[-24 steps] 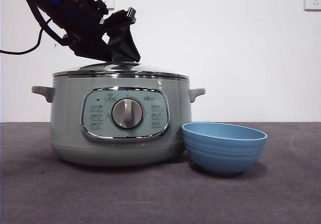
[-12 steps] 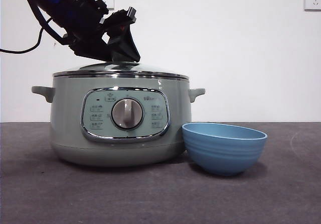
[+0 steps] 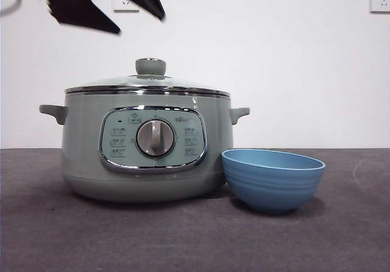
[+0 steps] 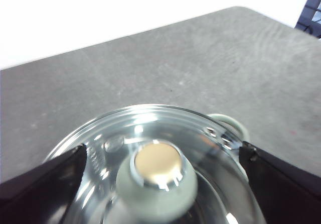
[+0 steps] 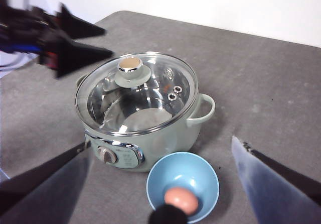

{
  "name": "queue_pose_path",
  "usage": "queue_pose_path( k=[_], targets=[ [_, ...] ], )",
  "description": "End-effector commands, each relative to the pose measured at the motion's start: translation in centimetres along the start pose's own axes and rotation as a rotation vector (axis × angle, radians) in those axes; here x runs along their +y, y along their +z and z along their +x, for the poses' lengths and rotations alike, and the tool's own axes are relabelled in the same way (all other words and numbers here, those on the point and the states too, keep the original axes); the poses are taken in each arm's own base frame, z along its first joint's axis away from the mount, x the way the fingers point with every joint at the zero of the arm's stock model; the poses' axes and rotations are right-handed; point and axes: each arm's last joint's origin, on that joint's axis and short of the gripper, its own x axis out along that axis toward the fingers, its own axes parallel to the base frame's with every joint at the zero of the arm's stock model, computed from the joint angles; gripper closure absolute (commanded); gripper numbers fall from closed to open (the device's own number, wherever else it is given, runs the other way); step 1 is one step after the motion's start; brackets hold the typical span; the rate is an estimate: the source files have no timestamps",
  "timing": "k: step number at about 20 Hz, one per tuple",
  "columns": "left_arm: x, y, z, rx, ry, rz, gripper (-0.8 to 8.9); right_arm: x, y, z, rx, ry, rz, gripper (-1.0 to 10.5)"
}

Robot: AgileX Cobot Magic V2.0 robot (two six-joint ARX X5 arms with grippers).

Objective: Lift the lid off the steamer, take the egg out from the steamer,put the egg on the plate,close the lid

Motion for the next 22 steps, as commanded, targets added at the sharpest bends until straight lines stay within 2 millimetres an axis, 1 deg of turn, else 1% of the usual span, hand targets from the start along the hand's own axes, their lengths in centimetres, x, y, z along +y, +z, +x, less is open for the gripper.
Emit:
queue_pose_path(
  k=[1, 3, 7, 8, 9, 11, 12, 13, 14, 15, 16, 22],
  targets=[
    [-0.4, 0.3, -3.2, 0.019, -0.007, -0.018, 2.18, 0.0, -0.3, 0.1, 0.025, 0.002, 0.013, 4.7],
    [-0.7, 0.3, -5.6, 0.049, -0.025, -0.04, 2.2, 0.0, -0.7, 0.1, 0.07, 0.002, 0.019, 4.8],
    [-1.4, -0.4, -9.9, 0.108, -0.106, -0.084, 2.23, 0.0, -1.7, 0.0, 0.173, 0.001, 0.032, 4.8],
    [-1.6, -0.7, -10.9, 0.123, -0.118, -0.088, 2.52, 0.0, -2.0, -0.1, 0.2, 0.003, 0.036, 4.9],
    [-1.7, -0.9, -11.8, 0.138, -0.133, -0.091, 3.12, 0.1, -2.2, -0.1, 0.224, 0.015, 0.041, 5.2],
    [-1.9, -1.4, -13.1, 0.162, -0.152, -0.098, 4.28, 0.2, -2.6, -0.2, 0.261, 0.056, 0.052, 6.1],
    [-2.0, -1.7, -13.8, 0.18, -0.164, -0.103, 5.07, 0.3, -2.7, -0.3, 0.281, 0.086, 0.063, 6.7],
    [-2.1, -1.9, -14.2, 0.195, -0.177, -0.107, 5.76, 0.3, -2.9, -0.3, 0.294, 0.108, 0.071, 7.3],
    [-2.1, -2.3, -14.8, 0.216, -0.184, -0.112, 7.03, 0.4, -3.0, -0.4, 0.313, 0.133, 0.08, 8.3],
    [-2.2, -2.5, -15.2, 0.231, -0.182, -0.115, 7.83, 0.5, -3.1, -0.4, 0.325, 0.152, 0.086, 9.2],
    [-2.2, -2.8, -15.5, 0.247, -0.181, -0.118, 8.26, 0.5, -3.2, -0.5, 0.336, 0.153, 0.088, 9.6],
    [-2.2, -3.0, -15.5, 0.268, -0.175, -0.121, 8.21, 0.5, -3.3, -0.5, 0.343, 0.144, 0.091, 9.5]
  ],
)
